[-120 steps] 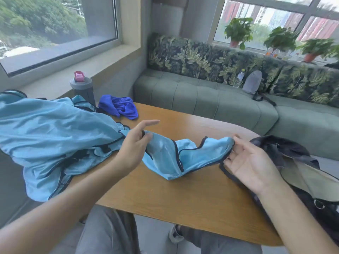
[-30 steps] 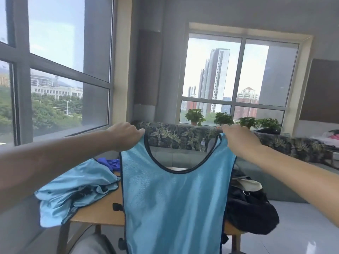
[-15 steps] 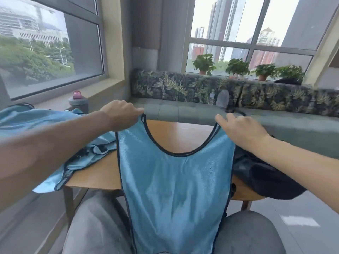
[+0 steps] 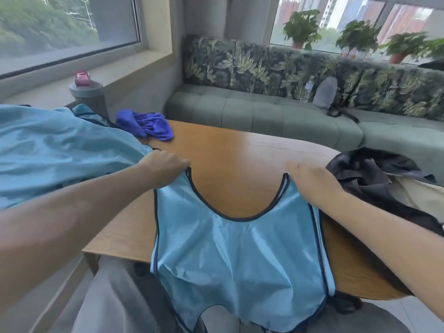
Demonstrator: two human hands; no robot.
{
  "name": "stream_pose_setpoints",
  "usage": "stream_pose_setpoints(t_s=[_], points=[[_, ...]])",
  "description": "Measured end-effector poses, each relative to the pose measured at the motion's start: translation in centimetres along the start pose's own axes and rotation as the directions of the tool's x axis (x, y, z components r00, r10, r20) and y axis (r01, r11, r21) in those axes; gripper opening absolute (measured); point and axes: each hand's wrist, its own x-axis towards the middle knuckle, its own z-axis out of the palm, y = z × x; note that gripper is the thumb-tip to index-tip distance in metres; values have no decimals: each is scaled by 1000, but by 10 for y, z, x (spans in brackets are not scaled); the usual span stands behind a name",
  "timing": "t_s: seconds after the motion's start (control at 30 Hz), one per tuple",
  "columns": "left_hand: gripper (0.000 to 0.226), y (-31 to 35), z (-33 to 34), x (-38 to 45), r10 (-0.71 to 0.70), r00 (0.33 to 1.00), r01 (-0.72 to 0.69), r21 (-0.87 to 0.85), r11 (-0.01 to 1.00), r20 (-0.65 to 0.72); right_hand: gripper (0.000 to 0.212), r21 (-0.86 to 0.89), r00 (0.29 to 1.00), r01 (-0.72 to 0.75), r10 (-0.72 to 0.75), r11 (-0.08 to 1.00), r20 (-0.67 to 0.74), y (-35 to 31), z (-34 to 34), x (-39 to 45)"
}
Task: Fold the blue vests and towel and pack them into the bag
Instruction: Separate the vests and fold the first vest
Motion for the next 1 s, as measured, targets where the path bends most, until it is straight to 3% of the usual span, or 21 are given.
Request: stream_pose_setpoints(t_s=[0.13, 0.27, 0.3, 0.37, 0.43, 0.53, 0.6, 0.67, 0.77, 0.8, 0.87, 1.0], points=[[24, 6, 24, 25, 39, 995, -38, -9, 999, 97, 32, 146, 984, -94, 70, 985, 163, -16, 39, 10], [22, 20, 41, 39, 21, 985, -13, -47, 999, 174, 28, 324, 981, -160, 114, 933, 158, -32, 59, 3], [22, 23, 46, 40, 3, 988, 6, -58, 998, 154, 34, 337, 984, -157, 118, 928, 133, -35, 60, 1], [25, 28, 58, 41, 7, 1000, -8, -56, 998, -16, 50, 293, 992, -130, 123, 947, 41, -39, 63, -2], [31, 34, 64, 36, 35, 990, -35, 1, 999, -136, 48, 303, 994, -97, 109, 948, -23, -42, 62, -5], [12, 49, 66, 24, 44, 998, -45, -24, 999, -47, 28, 456, 989, -143, 115, 878, 90, -57, 58, -14], [17, 62, 67, 21, 84, 996, -85, 18, 996, 35, 16, 522, 982, -184, 134, 833, 131, -69, 60, -19], [27, 76, 71, 18, 115, 991, -118, 41, 992, 65, 19, 575, 975, -215, 138, 789, 175, -84, 58, -22], [33, 93, 85, 21, 69, 992, -89, -201, 976, -105, 43, 660, 973, -225, 129, 717, 192, -99, 54, -23], [38, 97, 85, 22, -10, 994, -28, -353, 935, -108, 49, 665, 973, -224, 123, 712, 197, -102, 56, -21], [55, 104, 78, 26, -157, 988, 137, -563, 815, 14, 52, 665, 965, -250, 125, 704, 231, -105, 63, -15], [83, 109, 82, 51, -234, 972, 186, -551, 813, -17, 53, 687, 947, -313, 161, 656, 278, -104, 74, 11]])
